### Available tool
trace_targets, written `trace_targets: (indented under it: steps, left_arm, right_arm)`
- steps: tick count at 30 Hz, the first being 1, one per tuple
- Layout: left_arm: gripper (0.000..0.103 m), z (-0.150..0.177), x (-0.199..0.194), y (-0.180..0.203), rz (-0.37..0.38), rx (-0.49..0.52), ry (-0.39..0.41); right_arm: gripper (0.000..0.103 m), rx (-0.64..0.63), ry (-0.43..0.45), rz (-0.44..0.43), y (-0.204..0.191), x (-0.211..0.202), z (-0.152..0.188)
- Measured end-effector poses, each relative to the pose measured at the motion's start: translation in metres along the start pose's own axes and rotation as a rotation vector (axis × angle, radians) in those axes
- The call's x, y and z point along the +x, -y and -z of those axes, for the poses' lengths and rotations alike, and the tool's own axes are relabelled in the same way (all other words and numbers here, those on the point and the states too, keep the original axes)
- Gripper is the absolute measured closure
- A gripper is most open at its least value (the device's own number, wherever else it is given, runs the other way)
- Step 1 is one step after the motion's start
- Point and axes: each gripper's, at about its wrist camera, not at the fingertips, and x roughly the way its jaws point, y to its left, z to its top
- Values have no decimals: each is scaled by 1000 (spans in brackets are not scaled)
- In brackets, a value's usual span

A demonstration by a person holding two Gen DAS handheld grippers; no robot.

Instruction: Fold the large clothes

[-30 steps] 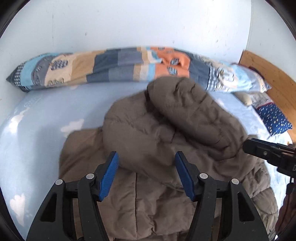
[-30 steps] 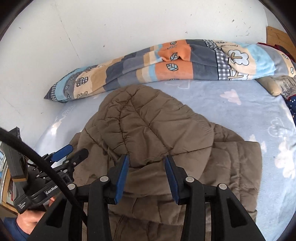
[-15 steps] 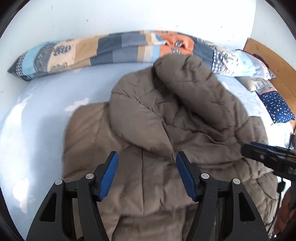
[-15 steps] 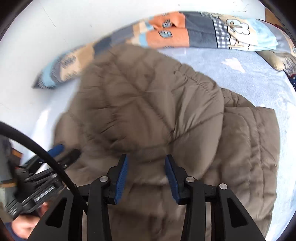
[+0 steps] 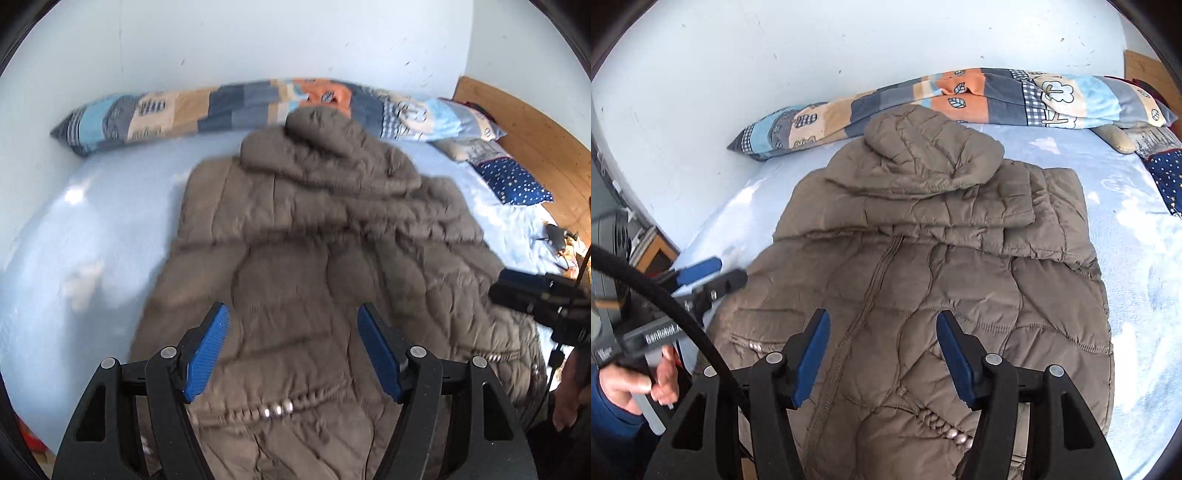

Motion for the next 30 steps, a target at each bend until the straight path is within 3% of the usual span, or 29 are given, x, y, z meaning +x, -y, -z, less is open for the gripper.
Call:
trace_targets:
  steps: [5,11,15,24,30]
  left_arm:
    - [32,19,30,-14,-79,-31,-67]
    - [29,32,61,-37,-41,-118,-162]
    - [24,34,70,-26,-79,-45,-178]
    - [18,43,70,-27,-88,-23,-169]
    - [17,43,71,-26,-100,-17,-166]
  right_arm:
    - [38,49,-57,44,9,12,13]
    - [38,39,-170,102,14,41,25]
    - [36,58,-257,127,23,60,38]
    - [29,74,-267,118,30,70,49]
    - [16,67,-265,104,25,75,51]
